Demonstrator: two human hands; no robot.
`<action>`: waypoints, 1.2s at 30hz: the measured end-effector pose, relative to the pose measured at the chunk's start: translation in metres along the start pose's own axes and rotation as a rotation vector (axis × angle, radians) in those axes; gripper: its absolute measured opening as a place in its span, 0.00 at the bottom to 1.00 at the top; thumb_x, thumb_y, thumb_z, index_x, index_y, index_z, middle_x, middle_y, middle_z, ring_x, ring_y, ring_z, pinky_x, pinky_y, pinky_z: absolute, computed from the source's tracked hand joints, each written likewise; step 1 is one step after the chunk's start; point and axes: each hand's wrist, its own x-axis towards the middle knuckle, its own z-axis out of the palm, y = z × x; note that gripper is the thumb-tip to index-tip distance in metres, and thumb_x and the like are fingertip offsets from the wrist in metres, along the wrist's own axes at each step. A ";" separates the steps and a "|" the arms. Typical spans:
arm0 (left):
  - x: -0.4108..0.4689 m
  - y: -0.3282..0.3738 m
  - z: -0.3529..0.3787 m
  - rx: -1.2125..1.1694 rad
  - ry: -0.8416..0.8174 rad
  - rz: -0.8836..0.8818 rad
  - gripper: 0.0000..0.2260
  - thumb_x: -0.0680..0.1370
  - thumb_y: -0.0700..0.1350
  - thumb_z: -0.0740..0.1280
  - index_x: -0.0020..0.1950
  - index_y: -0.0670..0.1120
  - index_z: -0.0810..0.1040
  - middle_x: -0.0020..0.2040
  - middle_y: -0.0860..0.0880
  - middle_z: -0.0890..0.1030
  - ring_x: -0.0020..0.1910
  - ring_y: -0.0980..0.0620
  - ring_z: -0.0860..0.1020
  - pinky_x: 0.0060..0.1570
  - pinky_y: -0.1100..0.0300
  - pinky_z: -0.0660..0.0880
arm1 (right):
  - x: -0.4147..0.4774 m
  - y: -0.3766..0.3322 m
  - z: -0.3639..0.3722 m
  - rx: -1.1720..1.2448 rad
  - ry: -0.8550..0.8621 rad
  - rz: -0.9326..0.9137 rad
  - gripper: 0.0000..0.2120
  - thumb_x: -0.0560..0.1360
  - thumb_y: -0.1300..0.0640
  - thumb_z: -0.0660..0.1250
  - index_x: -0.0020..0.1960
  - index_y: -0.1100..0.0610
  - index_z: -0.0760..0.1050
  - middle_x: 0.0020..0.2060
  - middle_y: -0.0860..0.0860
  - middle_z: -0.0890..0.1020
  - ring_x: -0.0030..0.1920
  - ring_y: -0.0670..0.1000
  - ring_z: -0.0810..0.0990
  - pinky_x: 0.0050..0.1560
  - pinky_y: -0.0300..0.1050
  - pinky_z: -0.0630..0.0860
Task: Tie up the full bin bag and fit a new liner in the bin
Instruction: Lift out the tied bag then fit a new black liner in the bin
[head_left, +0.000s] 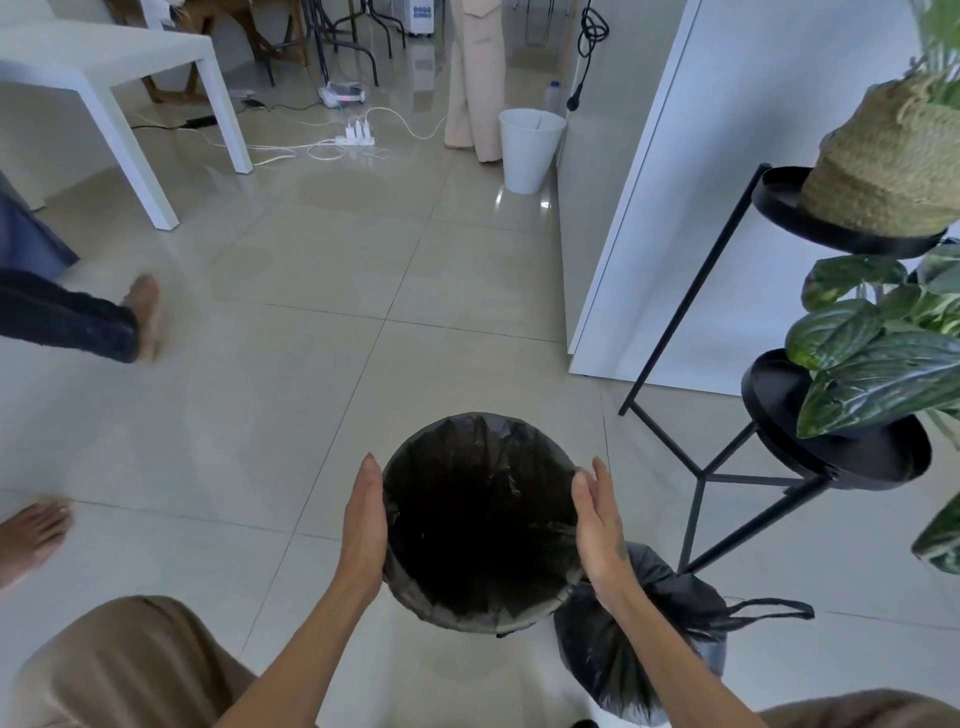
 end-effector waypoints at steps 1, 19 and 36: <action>0.001 0.000 0.001 -0.008 -0.011 0.002 0.29 0.78 0.71 0.47 0.74 0.60 0.69 0.68 0.53 0.75 0.70 0.41 0.72 0.69 0.38 0.70 | -0.001 0.002 0.001 0.039 0.006 0.023 0.32 0.81 0.39 0.54 0.81 0.45 0.49 0.79 0.48 0.61 0.78 0.53 0.60 0.76 0.53 0.57; 0.025 -0.015 -0.008 -0.089 -0.128 -0.143 0.41 0.68 0.81 0.48 0.67 0.57 0.78 0.63 0.45 0.82 0.64 0.38 0.78 0.66 0.37 0.72 | 0.010 0.016 0.006 0.037 0.031 0.103 0.23 0.81 0.42 0.58 0.73 0.50 0.66 0.66 0.49 0.76 0.68 0.53 0.73 0.72 0.57 0.68; -0.014 0.011 0.023 1.660 -0.627 0.752 0.26 0.82 0.61 0.48 0.55 0.49 0.82 0.51 0.47 0.85 0.53 0.44 0.81 0.56 0.50 0.74 | 0.019 -0.010 0.028 -1.516 -0.645 -0.486 0.23 0.82 0.44 0.54 0.73 0.54 0.70 0.76 0.53 0.68 0.78 0.57 0.60 0.78 0.57 0.53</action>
